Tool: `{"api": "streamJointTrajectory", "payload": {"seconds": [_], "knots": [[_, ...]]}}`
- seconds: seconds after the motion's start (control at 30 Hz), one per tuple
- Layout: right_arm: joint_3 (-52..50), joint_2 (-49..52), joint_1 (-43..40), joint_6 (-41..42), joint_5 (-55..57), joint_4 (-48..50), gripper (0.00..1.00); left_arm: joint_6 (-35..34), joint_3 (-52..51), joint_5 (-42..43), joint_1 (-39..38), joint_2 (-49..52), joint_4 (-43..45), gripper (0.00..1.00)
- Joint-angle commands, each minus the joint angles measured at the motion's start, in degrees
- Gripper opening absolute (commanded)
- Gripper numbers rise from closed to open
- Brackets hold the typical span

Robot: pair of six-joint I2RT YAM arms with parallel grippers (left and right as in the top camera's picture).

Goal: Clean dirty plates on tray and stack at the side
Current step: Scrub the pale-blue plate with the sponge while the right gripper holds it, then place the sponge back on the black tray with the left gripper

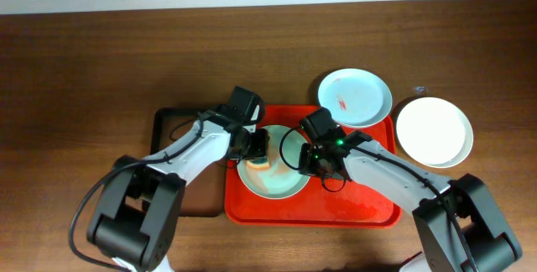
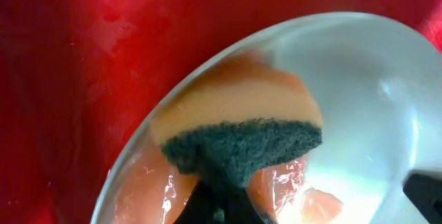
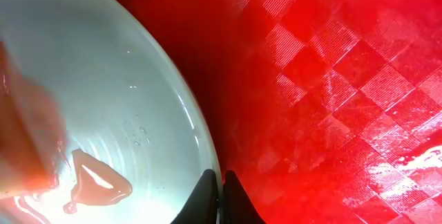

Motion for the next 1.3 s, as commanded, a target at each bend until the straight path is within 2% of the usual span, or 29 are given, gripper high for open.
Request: {"api": "streamJointTrajectory", "payload": {"seconds": [0.0, 0.03, 0.07, 0.1, 0.17, 0.27, 0.3, 0.33, 0.43, 0.5, 0.6, 0.63, 0.73, 0.77, 0.83, 0.87, 0.9, 1.07, 1.17, 1.23, 1.27], "knots": [[-0.2, 0.79, 0.31, 0.04, 1.36, -0.04, 0.04, 0.79, -1.07, 11.65, -0.2, 6.64, 0.13, 0.0], [-0.2, 0.79, 0.31, 0.04, 1.36, -0.07, 0.04, 4.09, -0.94, 23.82, 0.13, 6.54, 1.84, 0.0], [-0.2, 0.79, 0.31, 0.04, 1.36, -0.07, 0.04, 4.31, -0.24, 32.83, 0.98, 6.54, 3.08, 0.0], [-0.2, 0.79, 0.31, 0.02, 1.38, -0.09, 0.04, 4.33, 1.4, 37.79, 2.67, 6.4, 3.13, 0.0], [-0.2, 0.79, 0.31, 0.02, 1.36, -0.11, 0.04, 5.42, 4.68, 37.51, 6.12, 4.66, -0.44, 0.0], [-0.2, 0.79, 0.31, 0.02, 1.38, -0.09, 0.04, 5.62, 6.73, 17.14, 7.58, -1.88, -6.93, 0.0], [-0.2, 0.79, 0.31, 0.04, 1.36, -0.07, 0.04, 5.6, 6.67, 6.78, 6.27, -2.12, -9.53, 0.0], [-0.2, 0.79, 0.31, 0.04, 1.36, -0.07, 0.04, 5.57, 5.77, 1.7, 4.83, -2.03, -10.43, 0.0], [-0.2, 0.79, 0.31, 0.04, 1.36, -0.04, 0.04, 2.78, 2.23, -3.54, 1.01, -2.03, -9.42, 0.0], [-0.2, 0.81, 0.31, 0.04, 1.36, -0.07, 0.04, 1.18, -0.68, -4.57, -1.64, -2.03, -5.92, 0.0], [-0.2, 0.79, 0.31, 0.04, 1.36, -0.07, 0.04, 0.57, -1.6, -4.52, -3.65, -1.22, -5.64, 0.0], [-0.2, 0.79, 0.31, 0.04, 1.38, -0.07, 0.04, 0.59, -1.66, -2.67, -4.7, -0.52, -5.55, 0.0], [-0.2, 0.79, 0.31, 0.04, 1.36, -0.04, 0.04, 0.66, -1.66, 14.8, -5.7, 0.76, -0.31, 0.0], [-0.2, 0.79, 0.31, 0.04, 1.36, -0.07, 0.04, 0.66, -1.46, 18.12, -5.44, 0.76, 1.55, 0.0], [-0.2, 0.79, 0.31, 0.04, 1.36, -0.09, 0.04, 1.88, 1.25, 18.4, -3.13, 0.44, 0.22, 0.0], [-0.2, 0.79, 0.31, 0.04, 1.36, -0.09, 0.04, 4.04, 4.37, 17.9, -0.7, -0.74, -4.07, 0.0], [-0.2, 0.79, 0.31, 0.04, 1.36, -0.09, 0.04, 5.22, 7.93, 13.18, 1.38, -3.17, -9.75, 0.0], [-0.2, 0.79, 0.31, 0.04, 1.36, -0.09, 0.04, 6.91, 12.37, -11.45, 6.19, -15.61, -21.64, 0.0], [-0.2, 0.79, 0.31, 0.04, 1.36, -0.09, 0.04, 6.93, 11.82, -16.17, 11.45, -15.32, -29.83, 0.0], [-0.2, 0.79, 0.31, 0.04, 1.36, -0.09, 0.05, 6.91, 7.65, -16.76, 13.18, -15.21, -28.57, 0.0], [-0.2, 0.79, 0.31, 0.04, 1.38, -0.09, 0.08, 6.93, 3.19, -16.74, 13.16, -15.21, -24.76, 0.0]]}}
